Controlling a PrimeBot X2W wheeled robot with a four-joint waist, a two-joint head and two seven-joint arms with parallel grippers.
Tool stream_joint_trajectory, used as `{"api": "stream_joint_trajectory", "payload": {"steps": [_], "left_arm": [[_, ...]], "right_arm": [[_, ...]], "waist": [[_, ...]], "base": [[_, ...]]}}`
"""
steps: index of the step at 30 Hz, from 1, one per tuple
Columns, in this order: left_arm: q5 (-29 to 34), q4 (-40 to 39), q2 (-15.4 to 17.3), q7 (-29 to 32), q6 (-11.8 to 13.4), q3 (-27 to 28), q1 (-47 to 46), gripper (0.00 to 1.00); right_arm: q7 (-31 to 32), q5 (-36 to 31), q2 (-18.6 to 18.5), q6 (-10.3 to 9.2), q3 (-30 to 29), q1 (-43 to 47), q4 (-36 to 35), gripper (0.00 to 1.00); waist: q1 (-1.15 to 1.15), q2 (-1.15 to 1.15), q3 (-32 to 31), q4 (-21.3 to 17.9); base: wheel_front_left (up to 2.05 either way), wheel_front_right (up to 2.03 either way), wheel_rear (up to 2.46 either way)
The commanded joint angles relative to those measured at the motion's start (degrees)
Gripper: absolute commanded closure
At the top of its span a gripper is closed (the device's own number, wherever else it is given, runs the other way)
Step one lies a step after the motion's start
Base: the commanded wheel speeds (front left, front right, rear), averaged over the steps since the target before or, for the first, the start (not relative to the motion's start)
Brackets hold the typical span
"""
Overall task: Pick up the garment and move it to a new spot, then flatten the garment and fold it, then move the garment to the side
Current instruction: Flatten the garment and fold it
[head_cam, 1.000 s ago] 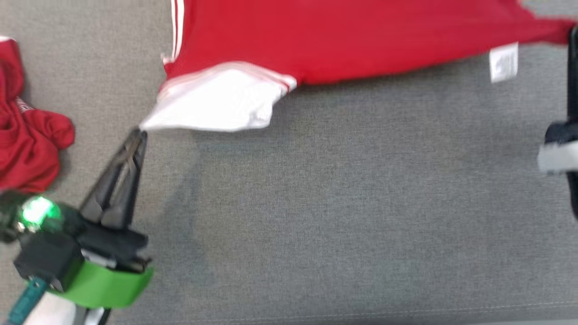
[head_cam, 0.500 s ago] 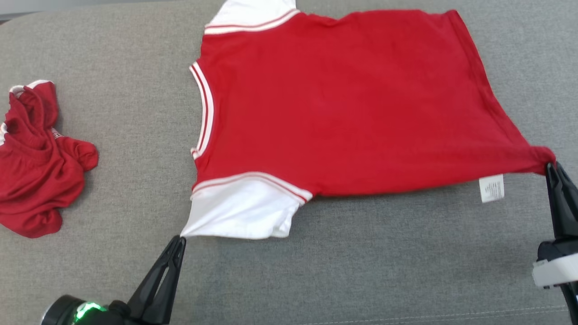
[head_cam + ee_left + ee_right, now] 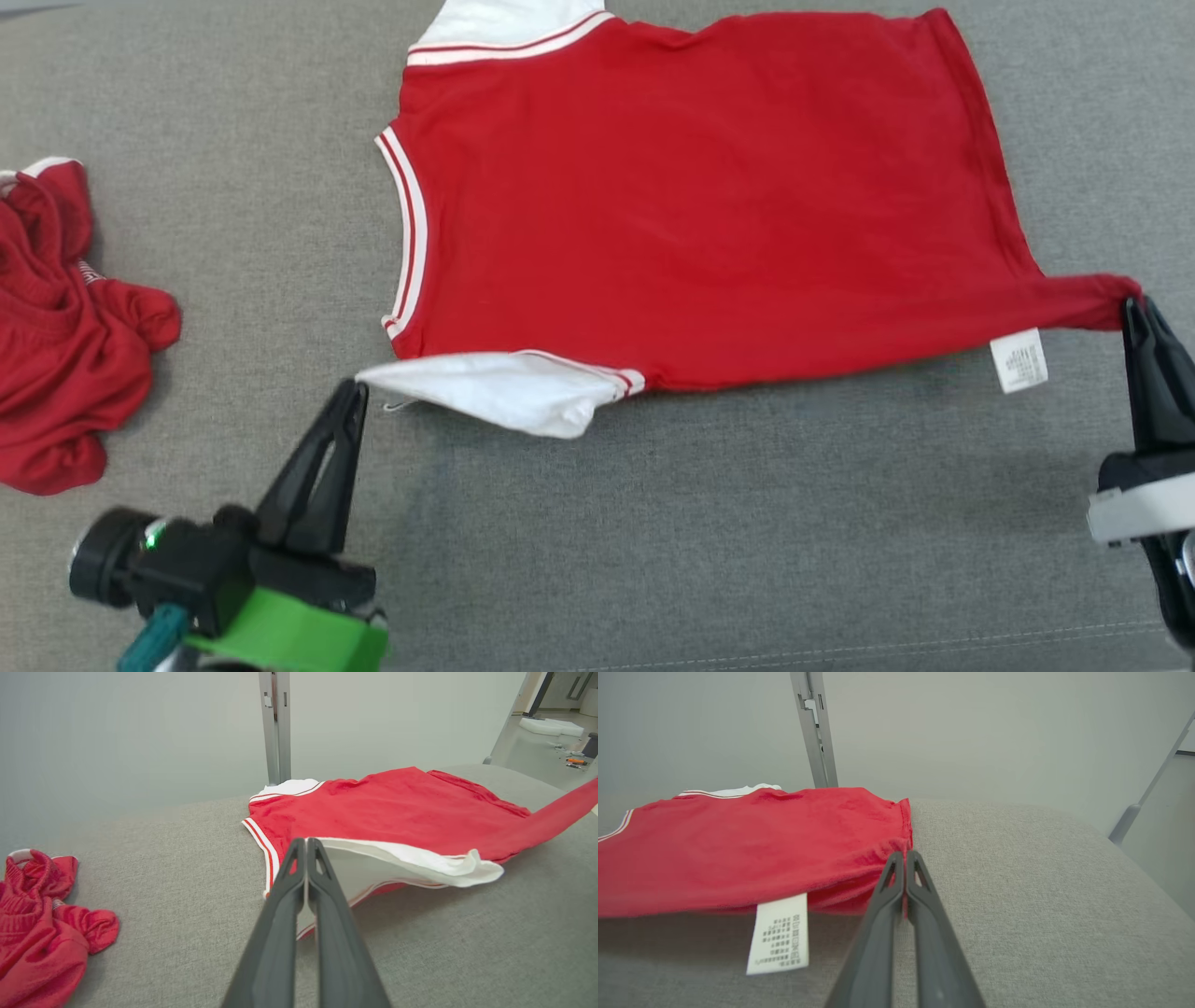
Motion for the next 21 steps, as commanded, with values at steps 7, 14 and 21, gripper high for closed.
{"api": "stream_joint_trajectory", "payload": {"steps": [7,14,21], "left_arm": [[2.6,7.2,-1.0,-0.6,-0.3,0.8,-11.8,1.0],[5.6,15.2,-2.5,-2.7,-1.6,-0.9,-22.3,1.0],[10.3,22.8,-2.9,-4.3,-2.4,-3.7,-31.1,1.0]], "right_arm": [[-0.2,-0.6,1.6,-0.08,1.4,-9.9,4.4,1.0],[-0.2,-2.0,2.4,-0.08,1.6,-16.9,7.9,1.0],[-0.2,-2.6,1.9,-0.08,1.3,-19.4,9.8,1.0]], "waist": [[0.01,0.0,6.0,-0.8],[0.01,0.0,10.2,-0.5],[0.01,0.0,13.2,0.5]], "base": [[0.0,0.0,0.0],[0.0,0.0,0.0],[0.0,0.0,0.0]]}}
